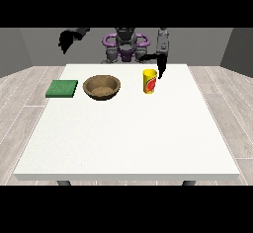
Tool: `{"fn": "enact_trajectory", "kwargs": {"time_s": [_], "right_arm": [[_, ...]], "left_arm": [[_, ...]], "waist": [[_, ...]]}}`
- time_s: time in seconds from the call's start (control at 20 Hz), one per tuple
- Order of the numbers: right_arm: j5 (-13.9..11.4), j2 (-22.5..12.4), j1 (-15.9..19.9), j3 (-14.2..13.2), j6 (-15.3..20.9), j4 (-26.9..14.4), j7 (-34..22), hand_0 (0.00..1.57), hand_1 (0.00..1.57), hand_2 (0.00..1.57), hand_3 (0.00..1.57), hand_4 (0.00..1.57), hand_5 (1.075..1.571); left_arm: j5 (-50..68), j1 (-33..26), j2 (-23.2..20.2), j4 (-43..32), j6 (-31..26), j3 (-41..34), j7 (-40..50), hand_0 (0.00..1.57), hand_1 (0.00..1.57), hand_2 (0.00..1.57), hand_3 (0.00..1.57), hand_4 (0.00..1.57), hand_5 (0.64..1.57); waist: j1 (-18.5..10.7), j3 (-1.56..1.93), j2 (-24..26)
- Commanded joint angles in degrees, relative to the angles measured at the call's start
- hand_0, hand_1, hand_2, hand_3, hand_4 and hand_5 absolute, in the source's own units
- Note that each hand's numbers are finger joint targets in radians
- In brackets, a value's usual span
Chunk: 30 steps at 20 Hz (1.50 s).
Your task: Pick the cup and pour the ball into the bowl, then pick the bowl and place it on the pad
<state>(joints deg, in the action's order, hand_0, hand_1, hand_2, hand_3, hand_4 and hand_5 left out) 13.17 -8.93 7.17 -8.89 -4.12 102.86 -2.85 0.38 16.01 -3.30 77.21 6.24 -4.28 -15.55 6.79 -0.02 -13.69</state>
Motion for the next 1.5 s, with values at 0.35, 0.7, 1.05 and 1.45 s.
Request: {"fn": "enact_trajectory", "kwargs": {"time_s": [0.35, 0.7, 1.05, 1.45], "right_arm": [[3.1, -2.9, 2.5, -2.7, -4.1, -5.4, -0.4, 0.0, 0.0, 0.0, 0.0, 0.67, 1.562], [4.9, -4.8, 1.6, -5.7, -8.0, -8.3, 4.4, 0.0, 0.0, 0.0, 0.0, 0.68, 1.566], [7.8, -7.7, 4.8, -8.6, -7.4, -6.8, 0.5, 0.0, 0.0, 0.0, 0.07, 0.64, 1.568], [9.5, -11.1, 3.1, -11.2, -11.6, -16.7, -1.0, 0.0, 0.0, 0.0, 0.29, 0.64, 1.567]], "left_arm": [[-0.9, 9.2, 1.8, -22.8, 2.5, -3.3, -11.7, 0.0, 0.0, 0.0, 0.0, 0.2, 1.429], [2.2, 11.7, -2.1, -33.9, -1.0, -8.3, -19.6, 0.0, 0.0, 0.0, 0.0, 0.65, 1.535], [-5.1, 11.2, 0.0, -39.2, 10.4, -5.6, -25.4, 1.26, 1.26, 1.57, 1.57, 1.33, 1.483], [-12.1, 16.8, 0.2, -38.0, 18.8, 0.0, -11.8, 1.27, 1.27, 1.57, 1.57, 1.4, 1.432]], "waist": [[2.2, -0.02, 1.2], [3.0, -0.01, -0.5], [4.5, 0.0, -1.9], [2.2, 0.11, 7.7]]}}
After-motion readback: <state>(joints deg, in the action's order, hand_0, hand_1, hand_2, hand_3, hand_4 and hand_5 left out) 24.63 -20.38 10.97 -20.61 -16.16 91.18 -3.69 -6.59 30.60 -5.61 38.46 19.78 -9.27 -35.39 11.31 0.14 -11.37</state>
